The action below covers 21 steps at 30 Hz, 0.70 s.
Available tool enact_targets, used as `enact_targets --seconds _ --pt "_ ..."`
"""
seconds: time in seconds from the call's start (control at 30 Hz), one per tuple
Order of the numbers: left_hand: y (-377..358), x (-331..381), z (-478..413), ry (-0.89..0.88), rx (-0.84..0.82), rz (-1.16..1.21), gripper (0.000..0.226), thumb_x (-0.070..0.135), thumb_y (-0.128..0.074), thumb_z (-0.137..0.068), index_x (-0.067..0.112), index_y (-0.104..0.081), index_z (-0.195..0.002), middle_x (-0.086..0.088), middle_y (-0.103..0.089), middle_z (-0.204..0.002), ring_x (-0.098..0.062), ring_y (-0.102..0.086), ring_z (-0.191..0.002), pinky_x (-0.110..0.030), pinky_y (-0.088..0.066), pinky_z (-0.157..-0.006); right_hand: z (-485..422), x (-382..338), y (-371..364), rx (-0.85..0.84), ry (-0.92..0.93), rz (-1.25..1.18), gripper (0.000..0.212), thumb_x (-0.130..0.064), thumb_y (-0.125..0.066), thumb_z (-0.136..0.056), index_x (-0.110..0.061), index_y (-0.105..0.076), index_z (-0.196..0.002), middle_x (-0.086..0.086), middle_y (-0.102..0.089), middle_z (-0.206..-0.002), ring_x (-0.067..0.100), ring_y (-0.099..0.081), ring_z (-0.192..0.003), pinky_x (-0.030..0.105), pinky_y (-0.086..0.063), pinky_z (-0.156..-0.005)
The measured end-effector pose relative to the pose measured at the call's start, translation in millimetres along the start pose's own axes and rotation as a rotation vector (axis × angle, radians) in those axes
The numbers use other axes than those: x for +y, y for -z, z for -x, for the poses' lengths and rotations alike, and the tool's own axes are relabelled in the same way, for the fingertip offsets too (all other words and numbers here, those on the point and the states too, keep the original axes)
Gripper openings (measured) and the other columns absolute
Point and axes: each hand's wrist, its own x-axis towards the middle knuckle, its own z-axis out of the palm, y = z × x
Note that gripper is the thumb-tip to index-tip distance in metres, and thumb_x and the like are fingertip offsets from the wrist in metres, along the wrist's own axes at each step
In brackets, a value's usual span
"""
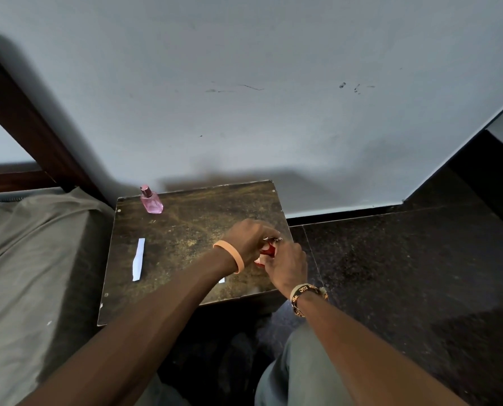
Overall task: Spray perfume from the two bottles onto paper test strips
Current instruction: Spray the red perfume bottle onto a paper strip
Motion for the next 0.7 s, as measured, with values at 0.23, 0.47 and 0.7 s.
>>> enact_targets --seconds 0.23,0.47,0.7 --pt "-12 2 11 0.194 0.108 0.044 0.039 0.024 -0.070 -0.082 0.020 -0.064 -0.121 -0.004 -0.066 -0.118 -0.022 -0.060 -0.109 -0.038 -0.051 -0.087 2 1 1 -0.016 0.032 0.001 0.019 -0.023 -0.077 -0.085 -0.014 -0.073 -0.102 0.006 -0.073 -0.096 0.022 -0.070 -0.092 0.031 -0.057 -0.081" --pt "-11 -6 11 0.127 0.138 0.136 0.033 0.007 -0.070 -0.079 0.020 -0.071 -0.109 -0.001 -0.074 -0.101 -0.020 -0.070 -0.093 -0.033 -0.056 -0.078 0 0 0 -0.014 -0.004 0.001 0.023 -0.026 -0.079 -0.083 -0.014 -0.072 -0.101 0.007 -0.072 -0.098 0.023 -0.068 -0.094 0.034 -0.057 -0.082" --pt "-19 0 18 0.325 0.271 0.187 0.042 0.031 -0.078 -0.074 0.023 -0.068 -0.114 0.002 -0.071 -0.107 -0.015 -0.065 -0.099 -0.028 -0.051 -0.084 1 1 1 -0.012 0.017 0.005 0.018 -0.028 -0.076 -0.085 -0.013 -0.071 -0.093 0.006 -0.072 -0.090 0.023 -0.069 -0.087 0.034 -0.057 -0.076"
